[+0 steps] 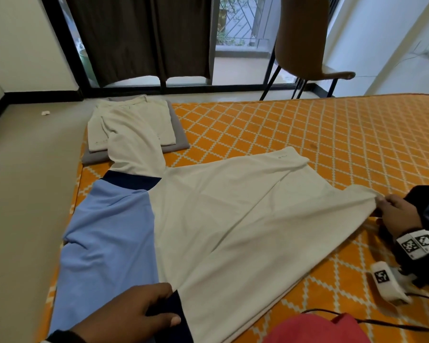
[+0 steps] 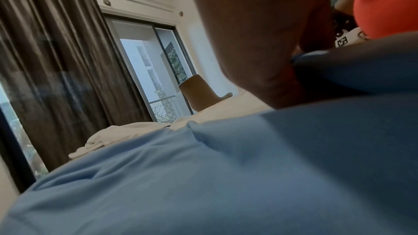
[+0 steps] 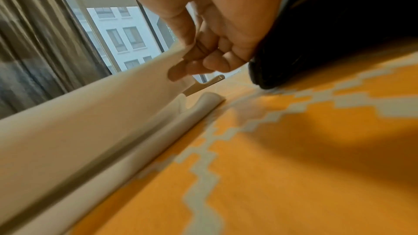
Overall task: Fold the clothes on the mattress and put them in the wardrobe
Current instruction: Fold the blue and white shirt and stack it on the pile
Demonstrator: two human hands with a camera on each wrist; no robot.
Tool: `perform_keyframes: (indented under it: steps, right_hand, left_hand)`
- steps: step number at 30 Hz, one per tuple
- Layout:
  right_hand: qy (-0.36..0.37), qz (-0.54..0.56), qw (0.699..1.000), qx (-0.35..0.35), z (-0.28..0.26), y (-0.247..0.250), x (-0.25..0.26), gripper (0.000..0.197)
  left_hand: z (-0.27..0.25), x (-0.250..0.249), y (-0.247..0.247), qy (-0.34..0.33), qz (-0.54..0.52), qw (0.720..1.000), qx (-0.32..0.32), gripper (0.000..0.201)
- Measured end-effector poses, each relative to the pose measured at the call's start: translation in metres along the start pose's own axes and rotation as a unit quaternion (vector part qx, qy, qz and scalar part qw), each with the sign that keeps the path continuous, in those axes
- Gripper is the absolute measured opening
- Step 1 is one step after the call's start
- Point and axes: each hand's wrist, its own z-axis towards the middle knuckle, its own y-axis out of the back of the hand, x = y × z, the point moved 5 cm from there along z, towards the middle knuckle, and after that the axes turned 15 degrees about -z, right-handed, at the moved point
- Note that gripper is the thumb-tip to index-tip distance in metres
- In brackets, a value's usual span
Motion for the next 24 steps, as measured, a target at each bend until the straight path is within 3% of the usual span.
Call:
perform_keyframes:
  steps: [3,6,11,15,16,18,20,21,22,24]
  right_hand:
    - [-0.018,-0.075,0.997,0.022,0.007,-0.005,0.002,0.031]
    - [0.002,-0.202,0.979,0.038,0.009,-0.004,0.001,0.033]
    - [0.045,-0.274,0.96,-0.027,0.004,0.017,0.001,0.026]
    - [0.05,-0.44,0.895,0.057,-0.001,0.015,-0.01,0.02]
    - [0.081,-0.469,0.878,0.047,-0.003,0.016,-0.005,0.023]
    - [0.231,-0.481,0.846,-0.009,-0.013,0.007,0.015,0.034]
    - [0.396,-0.413,0.819,0.04,-0.039,-0.018,0.032,0.052]
    - [0.434,-0.374,0.812,0.113,-0.052,-0.032,0.035,0.066]
    - [0.438,-0.352,0.806,0.184,-0.061,-0.045,0.035,0.079]
    - [0.412,-0.384,0.781,0.271,-0.071,-0.065,0.023,0.091]
  left_hand:
    - [-0.002,-0.002,-0.002,0.014,-0.02,1.0,0.003,0.062]
    - [-0.003,-0.004,0.0,0.024,0.033,0.999,0.006,0.047]
    - [-0.006,-0.001,0.0,0.053,0.075,0.996,0.022,0.047]
    - [-0.011,0.0,0.0,0.055,0.063,0.996,0.028,0.054]
    - [-0.013,0.0,0.0,0.058,0.069,0.996,0.019,0.053]
    - [-0.018,-0.004,0.003,0.055,0.083,0.995,-0.011,0.041]
    - [-0.022,-0.007,0.001,0.035,0.086,0.996,0.003,0.035]
    - [-0.024,-0.012,0.0,0.027,0.084,0.996,0.015,0.04]
    - [-0.025,-0.011,0.0,0.02,0.076,0.997,0.022,0.045]
    - [-0.024,0.003,0.001,0.026,0.068,0.997,0.034,0.031]
